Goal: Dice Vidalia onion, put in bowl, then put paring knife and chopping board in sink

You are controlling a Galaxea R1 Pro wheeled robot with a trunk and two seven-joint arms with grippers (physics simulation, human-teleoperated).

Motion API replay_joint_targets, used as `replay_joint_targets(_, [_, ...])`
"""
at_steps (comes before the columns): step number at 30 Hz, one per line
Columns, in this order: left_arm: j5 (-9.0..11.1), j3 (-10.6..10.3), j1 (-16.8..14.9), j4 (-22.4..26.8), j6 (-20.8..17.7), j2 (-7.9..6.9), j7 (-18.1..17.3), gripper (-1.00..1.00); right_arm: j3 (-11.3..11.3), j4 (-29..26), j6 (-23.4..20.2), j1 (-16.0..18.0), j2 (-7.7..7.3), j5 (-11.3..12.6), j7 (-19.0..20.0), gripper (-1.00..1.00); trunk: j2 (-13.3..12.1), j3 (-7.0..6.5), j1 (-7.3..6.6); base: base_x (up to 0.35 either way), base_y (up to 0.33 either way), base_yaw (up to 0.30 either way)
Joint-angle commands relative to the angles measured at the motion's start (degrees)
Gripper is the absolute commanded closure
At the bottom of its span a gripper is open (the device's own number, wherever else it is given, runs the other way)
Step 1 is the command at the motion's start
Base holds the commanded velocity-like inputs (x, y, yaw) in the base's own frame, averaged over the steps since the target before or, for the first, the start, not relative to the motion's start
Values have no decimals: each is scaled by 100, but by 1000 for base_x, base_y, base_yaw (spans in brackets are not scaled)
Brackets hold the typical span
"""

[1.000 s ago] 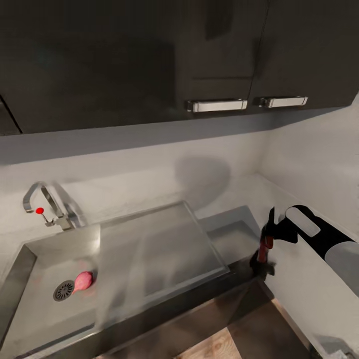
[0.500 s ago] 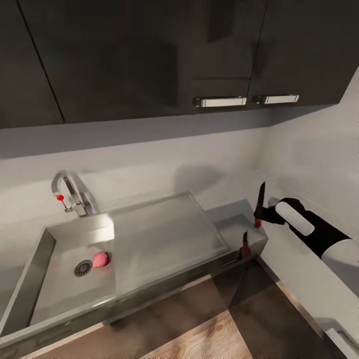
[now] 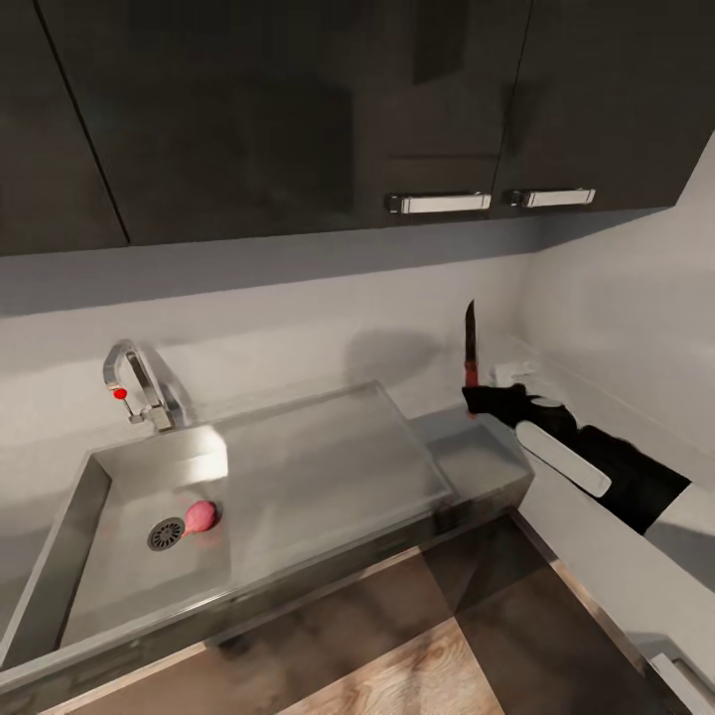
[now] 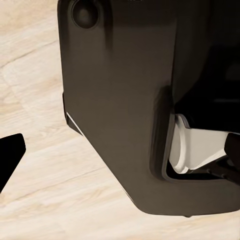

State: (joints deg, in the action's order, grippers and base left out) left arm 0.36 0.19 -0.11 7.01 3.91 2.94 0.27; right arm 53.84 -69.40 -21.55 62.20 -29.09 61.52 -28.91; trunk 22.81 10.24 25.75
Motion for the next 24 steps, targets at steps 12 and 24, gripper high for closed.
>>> replay_joint_targets(12, [2,-1,-3,2,21,-4,-1,-100,362,-1081,-673,11,-105,-1167,-71,100,11,12,4,-54,0,0])
replay_joint_targets(24, [4,-1,-1,2,22,-23,-1,-100,385,-1099,-758,11,-198,-1255,-146,100,11,12,4,-141,89,74])
